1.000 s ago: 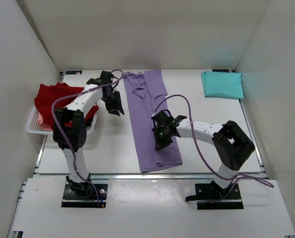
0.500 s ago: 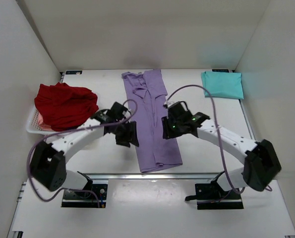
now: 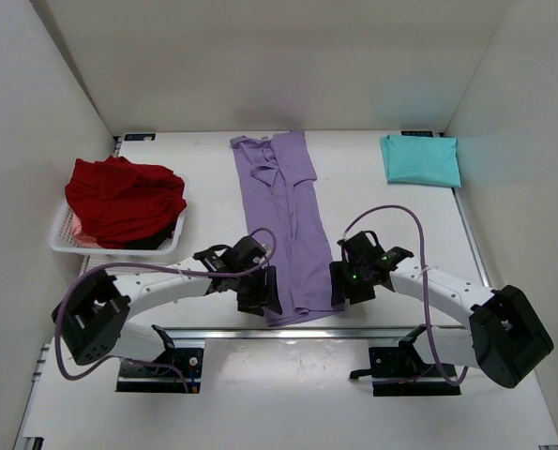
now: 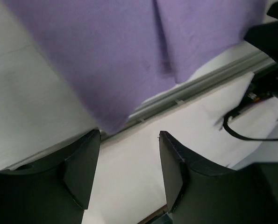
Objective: Fold and stack the t-shirts
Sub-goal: Grab the bottom of the folded rectangular tshirt with both arms
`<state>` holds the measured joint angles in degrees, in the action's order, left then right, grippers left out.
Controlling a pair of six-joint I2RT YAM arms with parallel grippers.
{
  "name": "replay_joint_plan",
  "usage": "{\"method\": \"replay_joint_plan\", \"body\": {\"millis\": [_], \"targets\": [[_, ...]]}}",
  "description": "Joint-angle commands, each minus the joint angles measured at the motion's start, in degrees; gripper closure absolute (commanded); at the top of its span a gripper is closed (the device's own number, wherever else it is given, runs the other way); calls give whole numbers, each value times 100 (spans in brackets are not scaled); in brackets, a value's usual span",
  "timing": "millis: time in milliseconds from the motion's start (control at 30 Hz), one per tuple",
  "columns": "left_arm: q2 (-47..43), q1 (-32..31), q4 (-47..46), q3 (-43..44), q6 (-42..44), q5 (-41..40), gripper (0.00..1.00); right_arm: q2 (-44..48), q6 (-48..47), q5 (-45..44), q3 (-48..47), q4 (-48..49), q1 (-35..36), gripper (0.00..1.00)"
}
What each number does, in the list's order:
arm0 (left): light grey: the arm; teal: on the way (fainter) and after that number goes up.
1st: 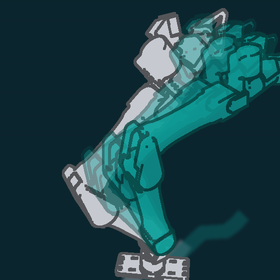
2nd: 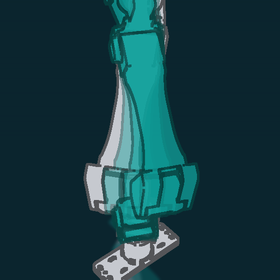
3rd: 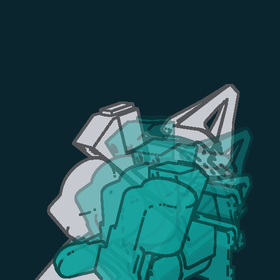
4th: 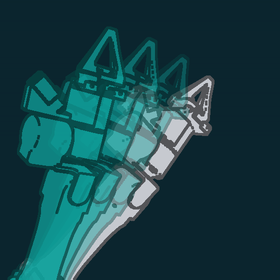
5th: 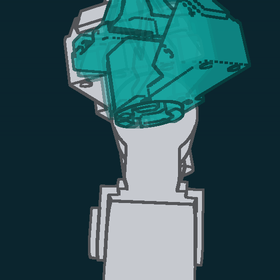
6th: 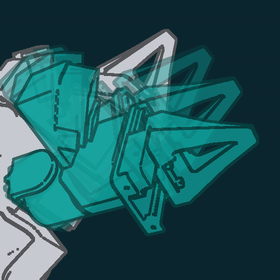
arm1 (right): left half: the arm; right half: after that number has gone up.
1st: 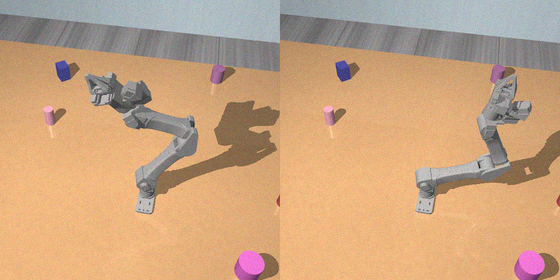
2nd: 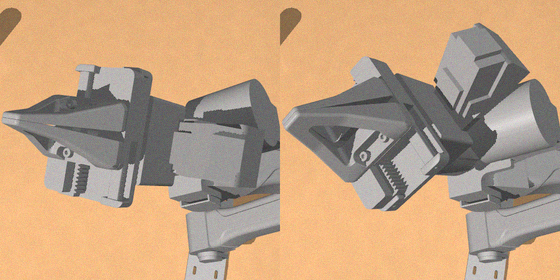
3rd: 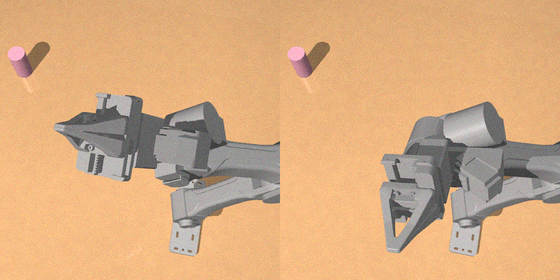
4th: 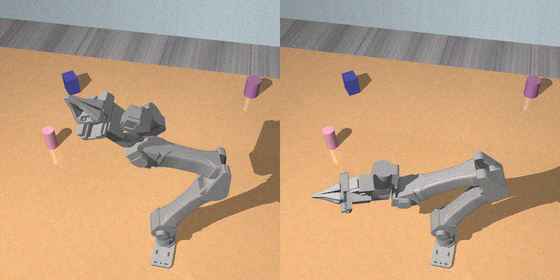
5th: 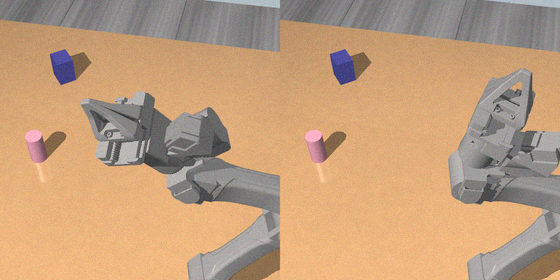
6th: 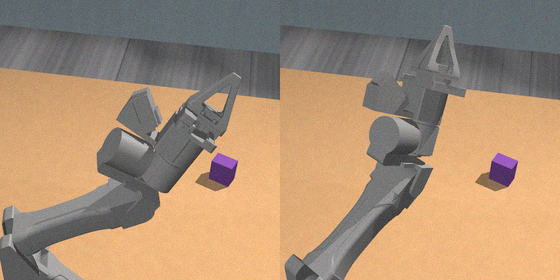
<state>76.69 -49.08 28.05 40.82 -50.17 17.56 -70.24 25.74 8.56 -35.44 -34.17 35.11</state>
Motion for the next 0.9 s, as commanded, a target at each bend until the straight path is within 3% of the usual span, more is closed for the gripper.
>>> {"method": "replay_joint_plan", "body": {"millis": [0, 267, 367, 433, 467, 500, 533, 600, 867], "targets": [[267, -250, -379, 31, -318, -384, 36, 125, 204, 313, 230, 394, 4, 50], [743, -410, 164, 136, -502, -719, 37, 98, 222, 585, 582, 728, 5, 66], [664, -445, 201, 58, -607, -903, 37, 36, 212, 594, 547, 798, 13, 80], [681, -418, 43, -135, -730, -912, 38, 10, 142, 699, 565, 842, -31, 100], [759, -409, -53, -205, -731, -991, 45, 45, 168, 709, 582, 860, -31, 100], [821, -427, -124, -206, -757, -1026, 62, 63, 203, 709, 591, 860, 30, 100], [935, -444, -99, -180, -679, -1018, 72, 89, 204, 717, 617, 808, 65, 100], [1146, -480, -29, -136, -573, -956, 100, 151, 265, 761, 687, 755, 153, 100], [137, -515, 656, -943, -441, -675, 100, 932, 897, 981, 1030, 306, 944, 100]]}}
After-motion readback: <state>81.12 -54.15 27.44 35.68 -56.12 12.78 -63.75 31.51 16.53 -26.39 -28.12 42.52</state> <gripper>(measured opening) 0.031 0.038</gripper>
